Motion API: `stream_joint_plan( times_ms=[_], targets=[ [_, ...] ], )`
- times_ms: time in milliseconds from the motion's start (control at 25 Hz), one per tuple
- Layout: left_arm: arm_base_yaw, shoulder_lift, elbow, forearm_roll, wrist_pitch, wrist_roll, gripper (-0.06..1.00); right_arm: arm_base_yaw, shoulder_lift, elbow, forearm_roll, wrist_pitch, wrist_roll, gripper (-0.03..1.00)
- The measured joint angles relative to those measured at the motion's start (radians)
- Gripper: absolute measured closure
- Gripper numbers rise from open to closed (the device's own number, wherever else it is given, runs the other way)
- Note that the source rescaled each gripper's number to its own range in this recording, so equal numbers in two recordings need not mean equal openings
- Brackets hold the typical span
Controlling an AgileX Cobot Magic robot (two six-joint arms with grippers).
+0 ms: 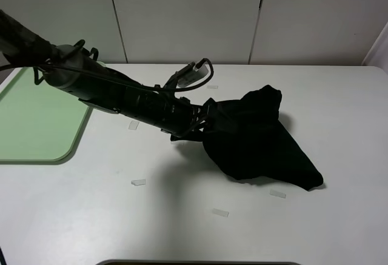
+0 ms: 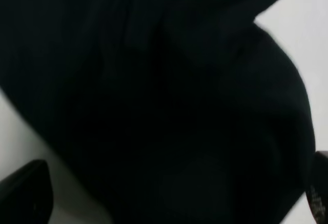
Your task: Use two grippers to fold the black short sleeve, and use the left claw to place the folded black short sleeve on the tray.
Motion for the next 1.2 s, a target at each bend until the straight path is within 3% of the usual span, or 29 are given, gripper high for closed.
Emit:
stream_joint_plan(
  times_ms=[280, 760, 880, 1080, 1200],
  targets=[
    [-0.018, 0.028, -0.116, -0.005, -0.012, -0.004, -0.04, 0.000, 0.000, 0.000, 0.000, 0.000, 0.000, -0.03],
    [-0.093, 0.073, -0.196, -0.010, -0.040, -0.007, -0.01, 0.000, 0.000, 0.000, 0.000, 0.000, 0.000, -0.03],
    [-0.124, 0.073, -0.216, -0.010, -0.031, -0.007, 0.12, 0.000, 0.000, 0.000, 0.000, 0.000, 0.000, -0.03],
    [-0.175, 0.073, -0.221, -0.010, 0.044, 0.052, 0.51, 0.000, 0.000, 0.000, 0.000, 0.000, 0.000, -0.03],
    [-0.208, 0.073, -0.224, -0.010, 0.075, 0.125, 0.60, 0.000, 0.000, 0.000, 0.000, 0.000, 0.000, -0.03]
  ],
)
